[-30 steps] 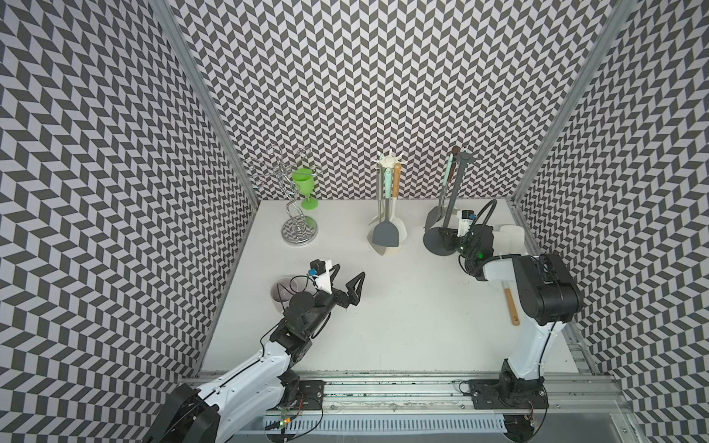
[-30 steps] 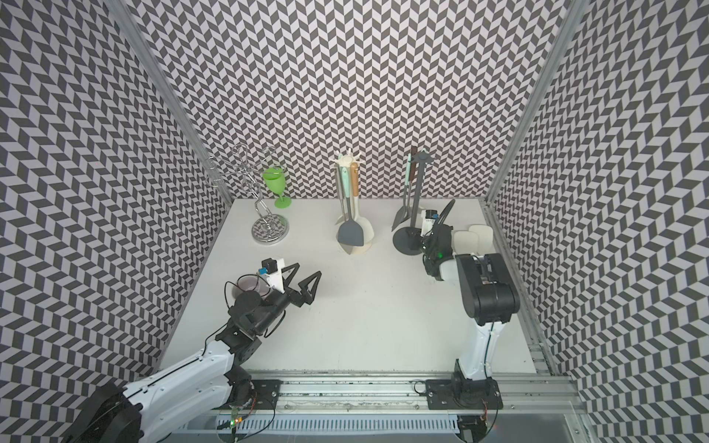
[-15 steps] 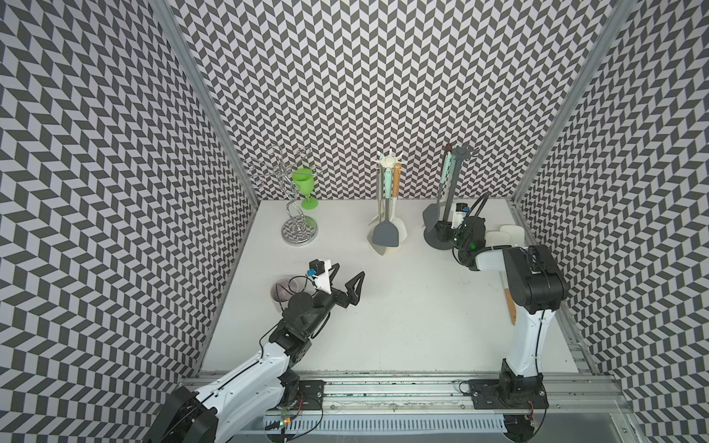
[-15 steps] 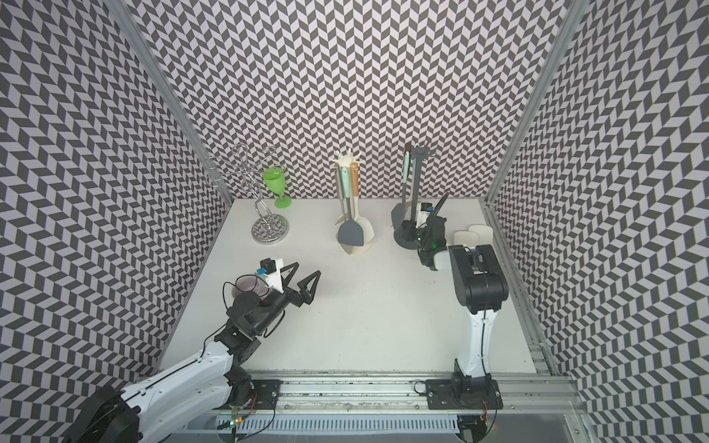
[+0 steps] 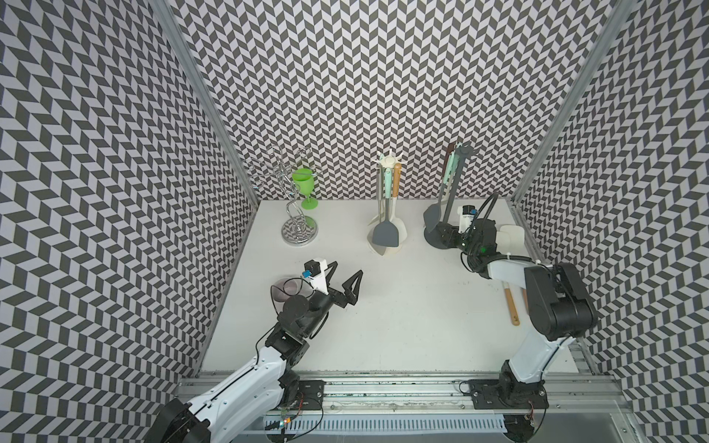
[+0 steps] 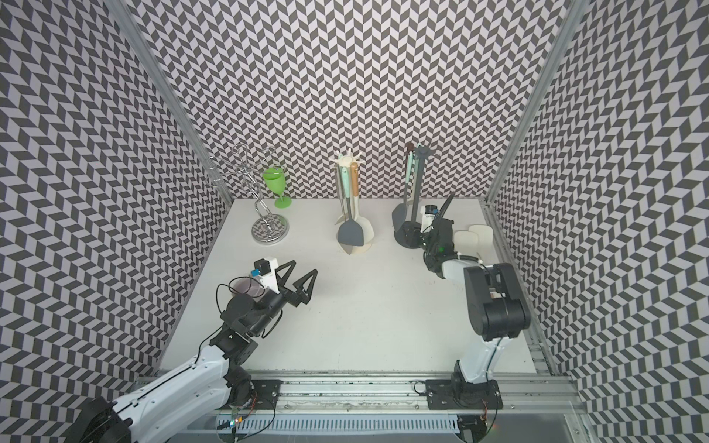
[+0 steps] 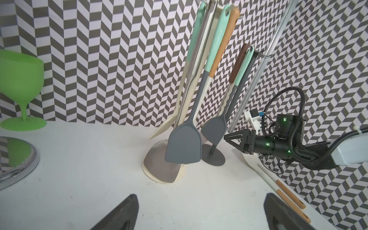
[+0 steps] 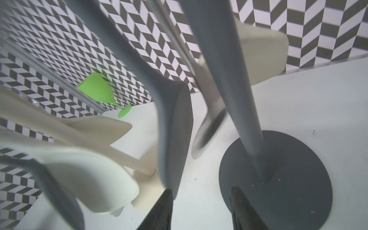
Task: Take the spatula off the kitchen utensil rack
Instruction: Adjust the rack at the center of the board.
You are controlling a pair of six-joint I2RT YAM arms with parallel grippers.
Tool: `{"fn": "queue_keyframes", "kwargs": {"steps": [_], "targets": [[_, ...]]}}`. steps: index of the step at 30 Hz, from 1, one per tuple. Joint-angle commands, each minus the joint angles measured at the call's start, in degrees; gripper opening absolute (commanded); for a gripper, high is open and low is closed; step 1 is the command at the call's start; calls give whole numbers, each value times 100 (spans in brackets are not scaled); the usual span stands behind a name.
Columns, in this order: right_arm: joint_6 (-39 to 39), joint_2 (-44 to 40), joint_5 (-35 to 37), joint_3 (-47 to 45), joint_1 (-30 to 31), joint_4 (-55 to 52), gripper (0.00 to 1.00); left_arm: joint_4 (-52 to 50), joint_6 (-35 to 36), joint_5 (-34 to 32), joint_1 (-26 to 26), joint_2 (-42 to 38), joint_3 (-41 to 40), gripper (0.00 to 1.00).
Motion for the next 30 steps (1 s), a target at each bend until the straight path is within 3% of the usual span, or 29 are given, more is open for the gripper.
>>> {"fn": "queue_keyframes", "kwargs": {"steps": [1,16,20,22,26,30], "targets": [[-68,-845,-53,-315,38,-426,51,-77,-163,-14,-47,-341,46,100],[469,-4463,-508,-816,664,-3085,62,6,-467,-125,-166,-1099,-227,100],[846,-5020,-407,-756,681,-3383,74,-8,-467,-149,-198,-1221,-267,100],[1105,-5221,-281,-700,686,-3492,99,53,-475,-179,-201,-1154,-303,100],[1597,-5406,297,-727,673,-3577,100,191,-472,-128,-209,-806,-310,100],[1967,-5517,101,-1004,671,-2975,100,354,-488,-68,-209,-356,-264,100]]}}
